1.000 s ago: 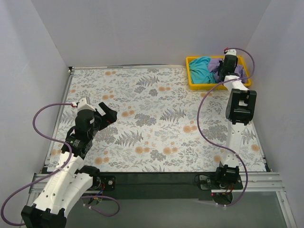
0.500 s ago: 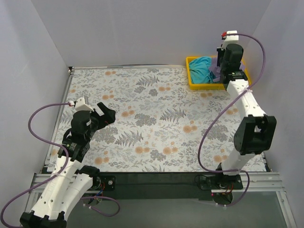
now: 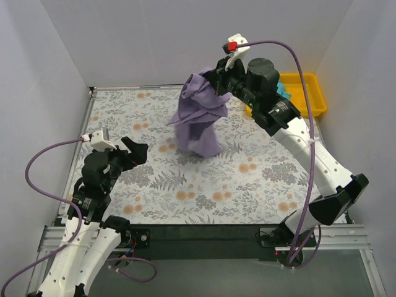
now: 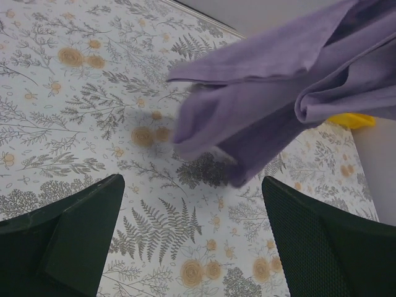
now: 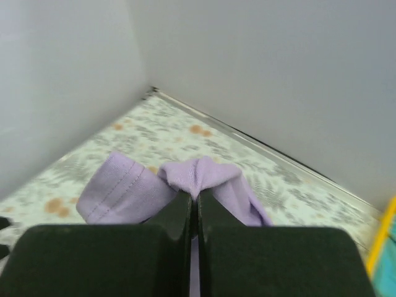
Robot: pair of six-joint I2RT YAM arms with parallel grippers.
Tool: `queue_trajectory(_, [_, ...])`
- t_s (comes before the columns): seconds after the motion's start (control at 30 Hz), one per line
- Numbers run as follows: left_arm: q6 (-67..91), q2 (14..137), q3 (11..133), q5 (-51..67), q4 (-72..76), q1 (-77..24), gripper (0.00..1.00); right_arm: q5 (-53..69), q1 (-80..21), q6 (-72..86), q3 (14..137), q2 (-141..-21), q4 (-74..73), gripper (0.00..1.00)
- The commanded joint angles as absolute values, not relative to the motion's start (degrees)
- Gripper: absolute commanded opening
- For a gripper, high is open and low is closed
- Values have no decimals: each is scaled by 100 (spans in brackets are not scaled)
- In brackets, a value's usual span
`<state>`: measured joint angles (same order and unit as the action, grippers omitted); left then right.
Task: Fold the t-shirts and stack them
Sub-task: Grab the tshirt from the pile, then move the tshirt to the center of the board
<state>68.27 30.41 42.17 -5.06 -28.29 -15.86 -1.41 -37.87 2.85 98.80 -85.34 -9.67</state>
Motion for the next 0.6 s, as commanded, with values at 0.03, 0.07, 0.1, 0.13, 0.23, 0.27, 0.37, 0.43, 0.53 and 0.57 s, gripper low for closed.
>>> queue_trajectory(0.03, [6697,2918,4491,-396,-2988,-1591,86,774,-4121,1281,10846,-8754,-528,1])
queue_trajectory(0.07, [6662,2909,4517,-404,-3032,-1600,86,547,-4131,1388,10663,-8745,-493,1])
queue_trajectory(0.1, [6653,2918,4535,-387,-3050,-1600,86,397,-4131,1519,10496,-8676,-457,1])
queue_trajectory(0.13, [6645,2927,4561,-378,-3067,-1591,86,213,-4122,1686,10285,-8623,-448,1])
queue_trajectory(0.23, [6609,3014,4649,-334,-3199,-1608,86,-596,-4122,2177,9056,-8280,-439,1])
queue_trajectory(0.27, [6592,3049,4658,-317,-3269,-1608,86,-763,-4122,2284,8740,-8175,-439,1])
queue_trajectory(0.37, [6609,3225,4641,-246,-3331,-1600,86,-1212,-3973,2801,7474,-7823,-466,2])
queue_trajectory(0.43, [6644,3435,4597,-159,-3340,-1600,86,-1406,-3711,3066,6594,-7594,-536,11])
queue_trajectory(0.53, [6758,3682,4527,-44,-3244,-1608,87,-1705,-3185,3199,5865,-7479,-702,32])
queue_trajectory(0.57, [6776,3839,4500,-9,-3191,-1608,87,-1722,-3025,3164,5775,-7497,-886,37])
